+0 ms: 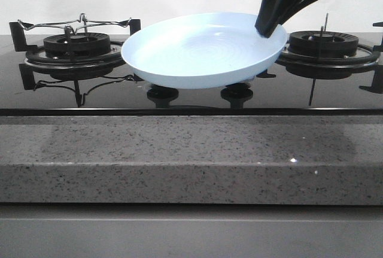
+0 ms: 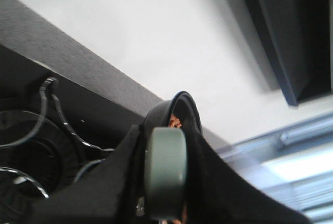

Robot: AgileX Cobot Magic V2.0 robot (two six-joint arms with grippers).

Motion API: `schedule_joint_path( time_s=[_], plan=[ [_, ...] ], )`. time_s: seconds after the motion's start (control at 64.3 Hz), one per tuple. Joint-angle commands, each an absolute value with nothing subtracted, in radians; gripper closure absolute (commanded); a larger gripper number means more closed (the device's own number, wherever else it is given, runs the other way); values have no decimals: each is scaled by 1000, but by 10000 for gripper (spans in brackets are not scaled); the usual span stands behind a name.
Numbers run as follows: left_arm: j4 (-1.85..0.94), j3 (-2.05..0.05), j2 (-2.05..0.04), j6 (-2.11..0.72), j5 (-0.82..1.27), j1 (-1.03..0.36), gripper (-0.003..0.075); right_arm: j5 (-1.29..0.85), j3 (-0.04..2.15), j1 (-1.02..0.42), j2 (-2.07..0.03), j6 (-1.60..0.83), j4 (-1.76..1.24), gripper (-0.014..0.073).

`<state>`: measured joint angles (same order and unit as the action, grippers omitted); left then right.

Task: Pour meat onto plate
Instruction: 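Grasp the pan's pale green handle with the left gripper and lift it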

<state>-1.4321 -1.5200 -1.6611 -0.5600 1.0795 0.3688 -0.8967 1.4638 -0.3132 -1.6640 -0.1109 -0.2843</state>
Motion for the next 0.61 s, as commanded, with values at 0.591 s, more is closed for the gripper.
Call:
schedule_joint_path(
  time_s=[0.591],
  plan=[
    [-1094, -1553, -1424, -567, 731, -113, 691, -856, 1488, -311, -1616, -115, -308, 654]
  ],
)
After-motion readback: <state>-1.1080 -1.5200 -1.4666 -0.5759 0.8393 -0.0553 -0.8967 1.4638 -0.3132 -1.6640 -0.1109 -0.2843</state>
